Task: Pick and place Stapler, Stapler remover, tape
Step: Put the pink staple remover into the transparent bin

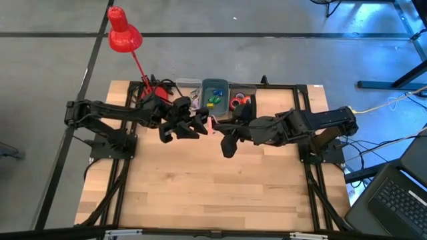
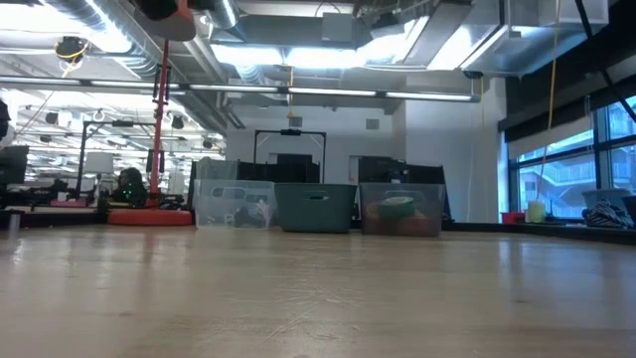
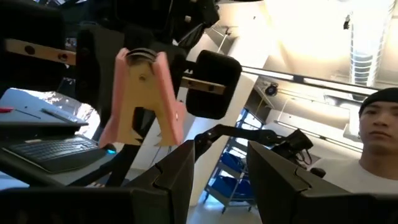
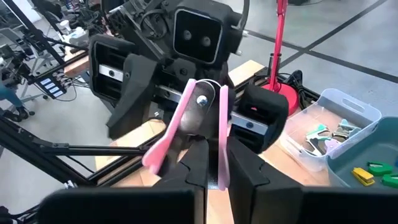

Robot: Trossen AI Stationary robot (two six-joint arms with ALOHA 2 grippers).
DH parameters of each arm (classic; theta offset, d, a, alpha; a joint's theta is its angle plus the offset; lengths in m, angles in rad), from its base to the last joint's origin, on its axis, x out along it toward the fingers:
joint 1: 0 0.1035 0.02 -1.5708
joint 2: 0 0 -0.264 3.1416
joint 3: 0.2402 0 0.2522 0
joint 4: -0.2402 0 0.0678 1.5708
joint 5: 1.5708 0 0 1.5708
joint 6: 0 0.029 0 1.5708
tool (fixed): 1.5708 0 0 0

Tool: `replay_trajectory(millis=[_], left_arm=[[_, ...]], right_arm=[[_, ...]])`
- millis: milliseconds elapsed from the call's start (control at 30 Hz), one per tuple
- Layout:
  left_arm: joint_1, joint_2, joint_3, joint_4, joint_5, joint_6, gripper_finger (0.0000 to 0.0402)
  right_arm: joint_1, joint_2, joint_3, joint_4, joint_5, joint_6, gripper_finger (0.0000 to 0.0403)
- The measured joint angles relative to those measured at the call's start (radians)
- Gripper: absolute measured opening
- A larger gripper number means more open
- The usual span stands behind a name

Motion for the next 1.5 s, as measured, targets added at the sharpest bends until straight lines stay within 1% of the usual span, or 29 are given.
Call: replay_trajectory(millis=[167, 267, 400, 533, 667, 1133, 1333, 1500], left_arm=[[0.012, 0.016, 0.001, 0.005, 0.019, -0.007, 0.0139], [0.016, 0.016, 0.001, -0.012, 0.044, -0.009, 0.0139], [0.025, 0.018, 0.001, -0.039, 0.050, -0.008, 0.0139], [0.036, 0.017, 0.001, -0.033, 0.043, -0.002, 0.0139], [0.037, 0.016, 0.001, 0.015, 0.032, -0.017, 0.0139], [0.036, 0.016, 0.001, 0.048, 0.014, -0.041, 0.0139], [0.034, 0.016, 0.001, 0.051, 0.014, -0.045, 0.0138], [0.034, 0.016, 0.000, 0.049, 0.017, -0.044, 0.0119]], right_arm=[[0.000, 0.000, 0.000, 0.005, -0.010, 0.001, 0.0028], [0.000, 0.000, 0.000, 0.014, -0.014, 0.001, 0.0028], [0.000, -0.002, 0.000, 0.045, -0.024, -0.021, 0.0028], [0.000, -0.001, 0.000, 0.053, -0.035, -0.022, 0.0028], [0.000, 0.002, 0.000, 0.049, -0.035, -0.022, 0.0028], [0.000, 0.008, 0.000, 0.045, -0.034, -0.023, 0.0028], [-0.018, 0.008, 0.000, 0.042, -0.035, -0.028, 0.0028], [-0.039, 0.013, 0.000, 0.045, -0.067, -0.033, 0.0028]])
